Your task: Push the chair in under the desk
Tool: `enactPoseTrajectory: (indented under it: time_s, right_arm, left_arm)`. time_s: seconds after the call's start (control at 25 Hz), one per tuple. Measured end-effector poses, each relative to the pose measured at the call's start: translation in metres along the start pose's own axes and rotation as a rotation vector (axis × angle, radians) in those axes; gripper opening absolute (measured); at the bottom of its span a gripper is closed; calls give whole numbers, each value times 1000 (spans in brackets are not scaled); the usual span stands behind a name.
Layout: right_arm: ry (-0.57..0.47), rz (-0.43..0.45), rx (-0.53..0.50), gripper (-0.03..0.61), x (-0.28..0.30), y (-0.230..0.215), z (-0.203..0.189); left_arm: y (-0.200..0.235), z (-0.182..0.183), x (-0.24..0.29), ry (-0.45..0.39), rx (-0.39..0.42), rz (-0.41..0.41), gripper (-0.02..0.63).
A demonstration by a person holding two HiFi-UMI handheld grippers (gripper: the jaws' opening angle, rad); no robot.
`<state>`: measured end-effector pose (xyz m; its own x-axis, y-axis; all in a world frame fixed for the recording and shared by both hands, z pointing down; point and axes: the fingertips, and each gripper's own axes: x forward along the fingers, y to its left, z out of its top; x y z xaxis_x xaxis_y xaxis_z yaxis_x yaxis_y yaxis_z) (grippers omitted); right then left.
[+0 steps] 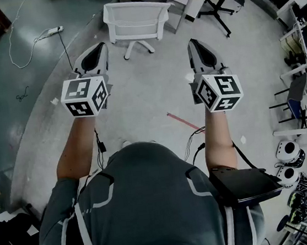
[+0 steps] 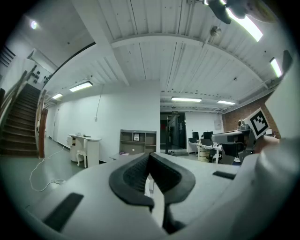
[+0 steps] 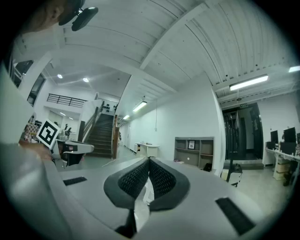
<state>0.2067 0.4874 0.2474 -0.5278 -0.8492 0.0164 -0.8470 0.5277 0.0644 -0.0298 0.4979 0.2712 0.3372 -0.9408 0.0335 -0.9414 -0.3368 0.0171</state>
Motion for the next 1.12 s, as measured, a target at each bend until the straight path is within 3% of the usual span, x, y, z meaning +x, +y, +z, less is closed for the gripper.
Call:
enactPoseTrajectory:
  time_s: [0.6,0.8,1.12]
  right_arm:
    - [12,-14,-9,28,15,15,3]
    - [20,-33,-22,29,20,25,0]
    - [50,-11,-43,29,47,25,-14]
  left_arm:
    - [26,-1,-4,-6,-33,-7,9]
    - [38,-11,-4,3,-74,-41,9]
    - [45,-31,18,29,-63,-66,9]
